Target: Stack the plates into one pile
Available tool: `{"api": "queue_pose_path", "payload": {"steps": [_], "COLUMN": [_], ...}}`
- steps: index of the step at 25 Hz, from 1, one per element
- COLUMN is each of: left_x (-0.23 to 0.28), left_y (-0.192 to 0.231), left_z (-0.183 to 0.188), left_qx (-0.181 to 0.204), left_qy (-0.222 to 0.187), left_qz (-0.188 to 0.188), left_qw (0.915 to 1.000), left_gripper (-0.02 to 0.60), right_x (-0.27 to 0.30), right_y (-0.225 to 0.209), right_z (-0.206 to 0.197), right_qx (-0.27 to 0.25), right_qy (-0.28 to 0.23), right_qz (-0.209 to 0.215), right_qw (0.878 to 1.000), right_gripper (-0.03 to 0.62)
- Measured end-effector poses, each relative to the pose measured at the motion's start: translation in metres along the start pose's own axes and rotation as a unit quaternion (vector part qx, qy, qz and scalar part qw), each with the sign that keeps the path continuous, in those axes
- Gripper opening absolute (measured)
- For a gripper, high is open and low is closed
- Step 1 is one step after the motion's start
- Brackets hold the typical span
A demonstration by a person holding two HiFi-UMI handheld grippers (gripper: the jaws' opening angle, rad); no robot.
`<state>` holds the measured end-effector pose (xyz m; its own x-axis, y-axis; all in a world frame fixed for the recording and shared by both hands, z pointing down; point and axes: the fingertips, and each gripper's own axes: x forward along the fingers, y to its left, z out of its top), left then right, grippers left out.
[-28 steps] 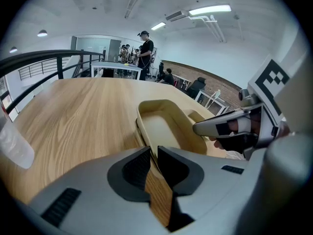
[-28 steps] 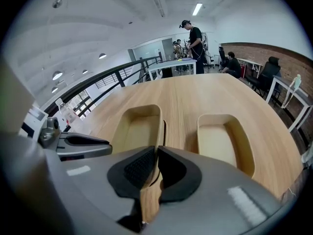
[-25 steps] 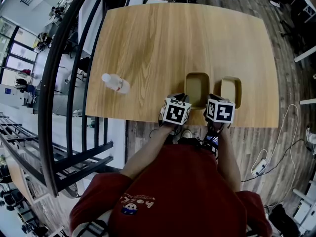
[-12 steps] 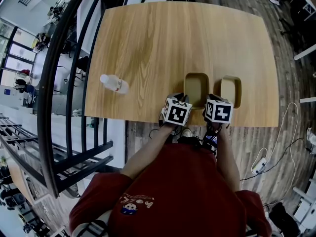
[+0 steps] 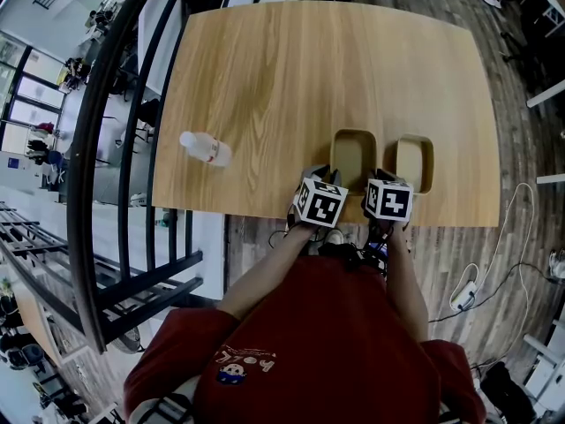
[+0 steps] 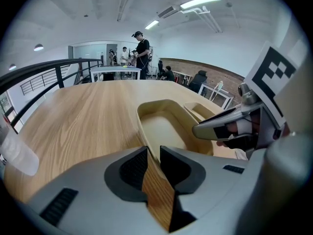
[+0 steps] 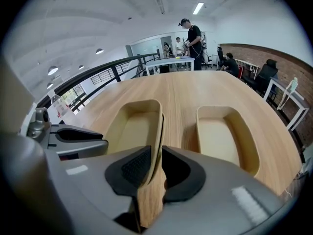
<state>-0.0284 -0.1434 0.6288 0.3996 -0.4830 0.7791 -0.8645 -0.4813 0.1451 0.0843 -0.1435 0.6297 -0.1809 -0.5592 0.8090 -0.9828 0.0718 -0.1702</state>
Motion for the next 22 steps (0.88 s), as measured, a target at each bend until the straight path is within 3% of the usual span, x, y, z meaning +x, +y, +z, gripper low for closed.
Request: {"api": "queue_pose_path", "payload": {"steps": [12, 22], "left_x": [-0.009, -0.013], "left_y": [-0.009, -0.012], "left_z": [0.008, 0.006], "left_qx": [0.000, -0.001], "left_qy": [-0.007, 0.017], "left_qz": [-0.006, -0.008], "left_qw": [1.0000, 0.9998], "left_gripper": [0.077, 0.075], "right_x": [-0.012, -0.015], "right_y": [0.001, -0.002], "right_z": [0.016, 0.009], "right_qx": [0.001, 0.009], "right_qy": [-0.021, 0.032], "right_qz": [0.013, 0.008], "right_qw": [1.000, 0.999], "right_gripper": [0.036, 0.032]}}
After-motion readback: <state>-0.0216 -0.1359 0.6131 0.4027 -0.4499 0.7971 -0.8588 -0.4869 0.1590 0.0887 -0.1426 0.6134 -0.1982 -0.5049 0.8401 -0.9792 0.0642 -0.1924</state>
